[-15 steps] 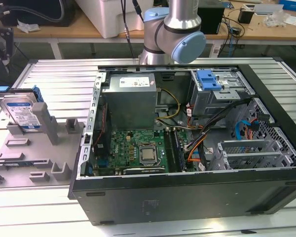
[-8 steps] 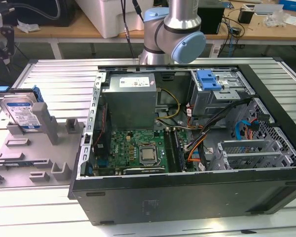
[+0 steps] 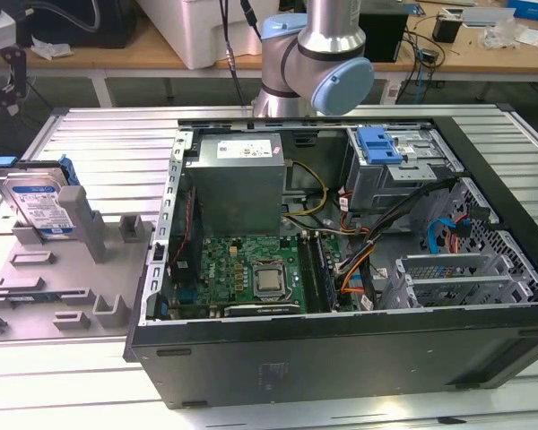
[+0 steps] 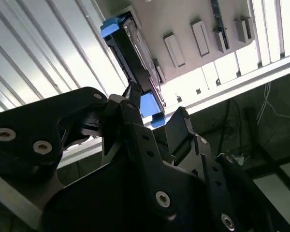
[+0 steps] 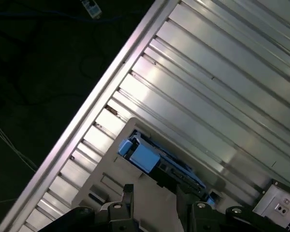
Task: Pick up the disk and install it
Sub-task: 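Pick up the disk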
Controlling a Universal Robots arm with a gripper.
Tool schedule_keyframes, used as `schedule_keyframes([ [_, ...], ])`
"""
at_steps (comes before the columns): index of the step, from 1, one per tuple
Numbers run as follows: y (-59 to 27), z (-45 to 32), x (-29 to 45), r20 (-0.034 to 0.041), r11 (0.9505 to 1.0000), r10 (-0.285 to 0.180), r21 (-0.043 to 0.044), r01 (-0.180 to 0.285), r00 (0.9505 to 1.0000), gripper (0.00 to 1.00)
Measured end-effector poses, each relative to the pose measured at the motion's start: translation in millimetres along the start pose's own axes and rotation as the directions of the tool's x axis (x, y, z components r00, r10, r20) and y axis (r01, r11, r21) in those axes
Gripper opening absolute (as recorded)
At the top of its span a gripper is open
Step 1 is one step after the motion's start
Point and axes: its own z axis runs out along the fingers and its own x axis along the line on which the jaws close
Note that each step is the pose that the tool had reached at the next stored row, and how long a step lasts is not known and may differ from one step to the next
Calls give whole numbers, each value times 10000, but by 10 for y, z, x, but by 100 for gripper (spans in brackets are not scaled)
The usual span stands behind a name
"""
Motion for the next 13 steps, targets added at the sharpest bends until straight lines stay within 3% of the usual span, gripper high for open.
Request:
schedule_keyframes([
  [5,0,1,0,12,9953,-968,38,968,9953,48],
  [7,0,2,0,17,9870,-1605,64,1604,9870,48],
  [10,0,3,0,20,9767,-2145,86,2145,9767,48],
  [13,0,3,0,22,9632,-2684,109,2684,9633,48],
])
